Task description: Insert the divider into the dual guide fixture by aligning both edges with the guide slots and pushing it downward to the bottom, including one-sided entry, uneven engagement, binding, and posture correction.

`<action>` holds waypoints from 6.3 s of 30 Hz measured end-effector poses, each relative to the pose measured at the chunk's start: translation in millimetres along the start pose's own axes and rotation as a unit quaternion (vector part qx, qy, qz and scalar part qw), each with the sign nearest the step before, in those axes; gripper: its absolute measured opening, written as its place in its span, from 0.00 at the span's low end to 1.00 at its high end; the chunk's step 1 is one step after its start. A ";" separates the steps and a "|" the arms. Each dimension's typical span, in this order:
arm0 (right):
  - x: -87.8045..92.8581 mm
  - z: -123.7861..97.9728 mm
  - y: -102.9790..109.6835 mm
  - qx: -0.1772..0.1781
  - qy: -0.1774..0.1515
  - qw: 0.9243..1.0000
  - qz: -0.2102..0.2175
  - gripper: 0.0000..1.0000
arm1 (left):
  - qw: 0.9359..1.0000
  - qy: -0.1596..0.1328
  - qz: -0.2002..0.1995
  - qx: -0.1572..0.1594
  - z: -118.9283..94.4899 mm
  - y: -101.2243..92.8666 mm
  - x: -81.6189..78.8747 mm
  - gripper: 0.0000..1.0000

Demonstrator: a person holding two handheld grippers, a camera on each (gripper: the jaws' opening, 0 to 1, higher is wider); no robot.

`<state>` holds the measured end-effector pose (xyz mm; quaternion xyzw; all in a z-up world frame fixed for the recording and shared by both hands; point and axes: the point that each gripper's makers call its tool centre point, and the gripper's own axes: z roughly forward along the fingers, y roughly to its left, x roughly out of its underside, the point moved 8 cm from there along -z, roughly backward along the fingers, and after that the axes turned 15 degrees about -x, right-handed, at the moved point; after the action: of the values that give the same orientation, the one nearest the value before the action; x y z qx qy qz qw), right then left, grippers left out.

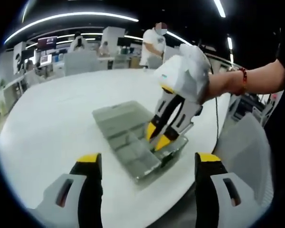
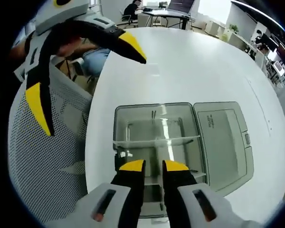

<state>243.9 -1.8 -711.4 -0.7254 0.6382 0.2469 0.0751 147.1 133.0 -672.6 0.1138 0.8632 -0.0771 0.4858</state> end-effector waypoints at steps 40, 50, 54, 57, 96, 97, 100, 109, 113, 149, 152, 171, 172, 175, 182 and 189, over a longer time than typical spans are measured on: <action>-4.9 -27.9 21.4 0.057 -0.200 0.977 0.054 0.40 | 0.987 0.070 -0.046 -0.138 15.6 60.8 18.1 0.78; -6.8 -25.2 28.4 0.046 -0.209 0.975 0.065 0.44 | 0.980 0.096 -0.056 -0.167 16.6 77.5 32.4 0.76; -4.4 -23.0 34.2 0.042 -0.209 0.974 0.071 0.43 | 0.977 0.107 -0.058 -0.176 18.2 83.4 39.4 0.76; -3.6 -23.2 35.9 0.039 -0.216 0.972 0.079 0.42 | 0.976 0.112 -0.064 -0.174 20.5 86.3 43.3 0.75; 1.2 -27.1 39.7 0.045 -0.224 0.969 0.099 0.34 | 0.951 0.176 -0.078 -0.243 32.1 115.6 64.7 0.43; 1.0 -27.4 39.8 0.045 -0.224 0.969 0.098 0.34 | 0.947 0.181 -0.082 -0.251 31.4 115.9 65.9 0.41; 1.1 -28.0 40.2 0.046 -0.222 0.969 0.097 0.34 | 0.945 0.179 -0.086 -0.261 31.0 118.0 65.1 0.36; 1.7 -27.8 39.3 0.049 -0.218 0.970 0.100 0.32 | 0.943 0.176 -0.073 -0.272 30.0 112.7 63.9 0.35; 1.2 -26.6 40.7 0.047 -0.218 0.970 0.100 0.32 | 0.943 0.173 -0.075 -0.275 29.4 110.1 63.3 0.34; -3.0 -30.9 44.8 0.046 -0.223 0.969 0.093 0.29 | 0.954 0.135 -0.098 -0.248 22.6 95.1 56.4 0.30; -3.8 -30.9 45.7 0.043 -0.221 0.970 0.090 0.30 | 0.955 0.132 -0.098 -0.245 20.9 93.5 56.1 0.30; -9.0 -36.0 46.0 0.048 -0.235 0.967 0.087 0.29 | 0.965 0.092 -0.098 -0.226 14.6 81.3 40.9 0.30; -8.8 -36.3 46.0 0.048 -0.235 0.967 0.087 0.29 | 0.965 0.090 -0.096 -0.225 14.4 80.3 40.3 0.30; -8.7 -37.5 45.9 0.047 -0.238 0.966 0.089 0.29 | 0.967 0.081 -0.099 -0.219 13.7 77.0 37.5 0.30; -11.9 -40.3 45.9 0.047 -0.246 0.964 0.089 0.28 | 0.971 0.064 -0.098 -0.208 11.4 73.5 31.6 0.30; -14.3 -40.3 46.9 0.045 -0.247 0.964 0.085 0.28 | 0.973 0.048 -0.116 -0.196 9.3 67.3 22.4 0.30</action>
<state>208.4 -14.4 -660.3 -0.5809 0.6692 0.3952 0.2420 161.8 198.1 -698.1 -0.0808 0.8909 0.0439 0.4448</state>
